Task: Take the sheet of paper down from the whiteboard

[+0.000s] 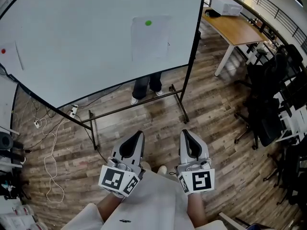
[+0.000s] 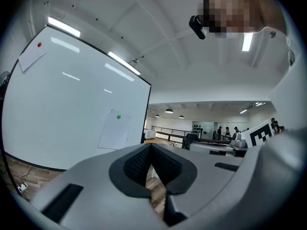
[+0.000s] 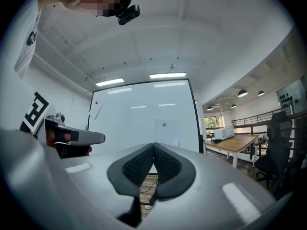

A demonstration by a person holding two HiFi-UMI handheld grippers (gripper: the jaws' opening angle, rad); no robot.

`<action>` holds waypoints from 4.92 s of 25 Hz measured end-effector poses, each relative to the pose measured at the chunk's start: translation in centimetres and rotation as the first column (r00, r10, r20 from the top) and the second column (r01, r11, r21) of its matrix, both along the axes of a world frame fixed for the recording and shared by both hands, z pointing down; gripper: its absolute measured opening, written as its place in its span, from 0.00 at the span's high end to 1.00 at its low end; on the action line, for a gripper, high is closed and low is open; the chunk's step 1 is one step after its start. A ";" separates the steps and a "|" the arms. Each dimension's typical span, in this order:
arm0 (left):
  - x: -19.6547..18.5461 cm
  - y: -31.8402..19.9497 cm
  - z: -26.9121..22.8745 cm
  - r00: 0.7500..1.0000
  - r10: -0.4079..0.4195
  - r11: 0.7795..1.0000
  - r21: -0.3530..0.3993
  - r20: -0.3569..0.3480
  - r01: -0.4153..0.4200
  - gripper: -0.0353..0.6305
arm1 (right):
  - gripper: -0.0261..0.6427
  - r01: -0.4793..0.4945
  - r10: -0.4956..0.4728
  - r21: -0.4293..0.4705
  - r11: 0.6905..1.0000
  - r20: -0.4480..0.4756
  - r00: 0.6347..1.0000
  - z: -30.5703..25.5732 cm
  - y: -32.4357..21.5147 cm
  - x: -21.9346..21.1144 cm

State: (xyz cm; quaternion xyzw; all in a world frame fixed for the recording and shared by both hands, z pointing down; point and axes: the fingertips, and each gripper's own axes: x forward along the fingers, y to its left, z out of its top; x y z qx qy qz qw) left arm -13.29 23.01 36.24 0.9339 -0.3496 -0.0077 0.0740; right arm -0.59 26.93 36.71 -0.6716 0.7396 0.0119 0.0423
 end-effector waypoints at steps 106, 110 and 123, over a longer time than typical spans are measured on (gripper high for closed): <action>12.6 -40.6 5.4 0.981 -0.195 0.963 -0.184 0.022 0.196 0.94 | 0.81 0.351 -0.286 -0.265 0.898 0.256 0.924 10.7 -49.3 12.9; 12.5 -40.6 5.2 0.982 -0.187 0.966 -0.179 0.024 0.188 0.94 | 0.93 0.331 -0.275 -0.252 0.909 0.233 0.933 10.2 -49.0 12.9; 12.4 -39.8 4.5 0.983 -0.183 0.970 -0.159 0.003 0.181 0.94 | 0.94 0.273 -0.203 -0.239 0.932 0.281 0.938 9.4 -46.6 12.8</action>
